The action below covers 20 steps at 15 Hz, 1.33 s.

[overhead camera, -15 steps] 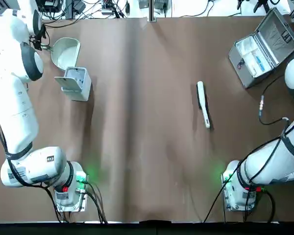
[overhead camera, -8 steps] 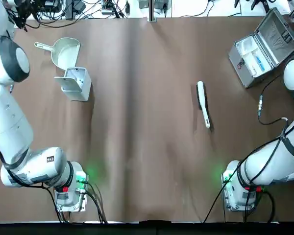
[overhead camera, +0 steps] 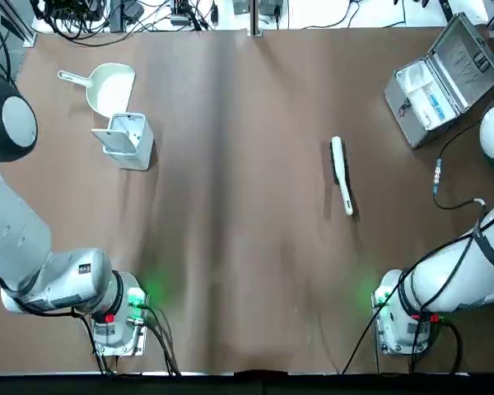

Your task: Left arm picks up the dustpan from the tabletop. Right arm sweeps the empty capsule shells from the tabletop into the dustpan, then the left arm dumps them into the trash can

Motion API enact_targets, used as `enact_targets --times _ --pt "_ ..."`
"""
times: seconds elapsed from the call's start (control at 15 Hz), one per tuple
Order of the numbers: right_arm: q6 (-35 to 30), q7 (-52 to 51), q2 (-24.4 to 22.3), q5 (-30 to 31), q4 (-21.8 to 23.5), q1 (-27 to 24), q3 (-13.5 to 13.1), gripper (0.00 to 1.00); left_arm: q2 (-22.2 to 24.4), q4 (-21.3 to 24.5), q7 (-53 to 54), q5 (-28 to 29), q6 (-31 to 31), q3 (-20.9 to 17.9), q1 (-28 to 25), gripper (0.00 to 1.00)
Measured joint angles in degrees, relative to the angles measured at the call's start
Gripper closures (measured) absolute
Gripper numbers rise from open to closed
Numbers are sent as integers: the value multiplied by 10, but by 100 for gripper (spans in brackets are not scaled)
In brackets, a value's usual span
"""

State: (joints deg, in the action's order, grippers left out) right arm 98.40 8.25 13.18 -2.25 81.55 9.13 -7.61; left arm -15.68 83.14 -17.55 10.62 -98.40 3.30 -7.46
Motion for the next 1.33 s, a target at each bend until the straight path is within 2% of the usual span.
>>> enact_targets --times 0.2,0.33,0.47,0.87,1.33 --pt "-2 -1 -11 1 0 5 0 2 16 3 84 -4 8 42 7 0" --pt "-3 -1 -15 1 0 14 0 2 18 3 97 -8 8 78 9 0" --pt "-11 -1 -21 1 0 23 1 2 22 2 100 -19 14 94 11 0" --pt "-16 -2 -28 1 2 29 1 2 80 -5 137 -52 66 98 29 0" --pt "-17 -2 -29 1 2 29 -2 2 81 -5 169 -52 79 96 28 0"
